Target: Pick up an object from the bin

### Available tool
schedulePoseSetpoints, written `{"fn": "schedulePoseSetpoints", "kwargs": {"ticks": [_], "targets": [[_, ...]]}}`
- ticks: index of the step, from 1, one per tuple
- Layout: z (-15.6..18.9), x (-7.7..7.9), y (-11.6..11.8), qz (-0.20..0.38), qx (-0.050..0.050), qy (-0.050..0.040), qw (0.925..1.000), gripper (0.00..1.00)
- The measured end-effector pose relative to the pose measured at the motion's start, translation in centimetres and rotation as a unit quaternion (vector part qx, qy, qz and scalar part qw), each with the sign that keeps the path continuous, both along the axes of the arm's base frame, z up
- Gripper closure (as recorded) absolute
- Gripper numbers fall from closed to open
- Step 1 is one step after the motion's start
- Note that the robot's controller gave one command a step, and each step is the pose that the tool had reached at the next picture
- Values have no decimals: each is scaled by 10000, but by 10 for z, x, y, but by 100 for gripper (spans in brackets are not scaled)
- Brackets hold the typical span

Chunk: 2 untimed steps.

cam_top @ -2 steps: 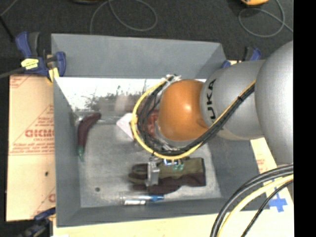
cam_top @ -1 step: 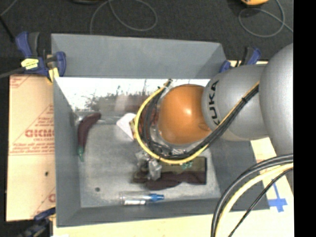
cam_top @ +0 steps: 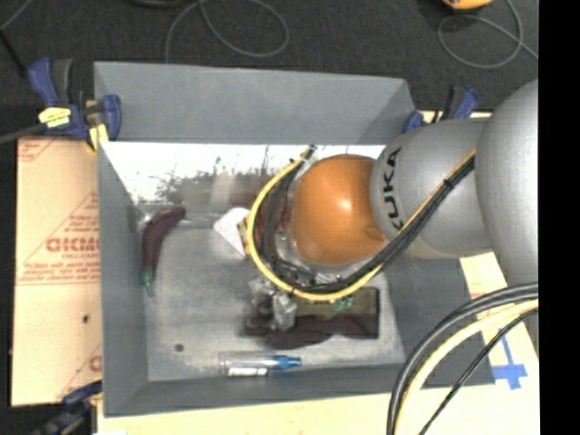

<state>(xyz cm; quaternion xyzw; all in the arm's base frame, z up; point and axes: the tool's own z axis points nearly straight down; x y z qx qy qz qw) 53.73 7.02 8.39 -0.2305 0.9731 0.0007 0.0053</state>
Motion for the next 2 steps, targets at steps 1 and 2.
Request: {"fn": "schedulePoseSetpoints", "kwargs": {"ticks": [1, 2], "targets": [[74, 6, -17, 79, 3, -11, 10000, 100], [74, 6, -17, 74, 3, -9, 10000, 100]]}}
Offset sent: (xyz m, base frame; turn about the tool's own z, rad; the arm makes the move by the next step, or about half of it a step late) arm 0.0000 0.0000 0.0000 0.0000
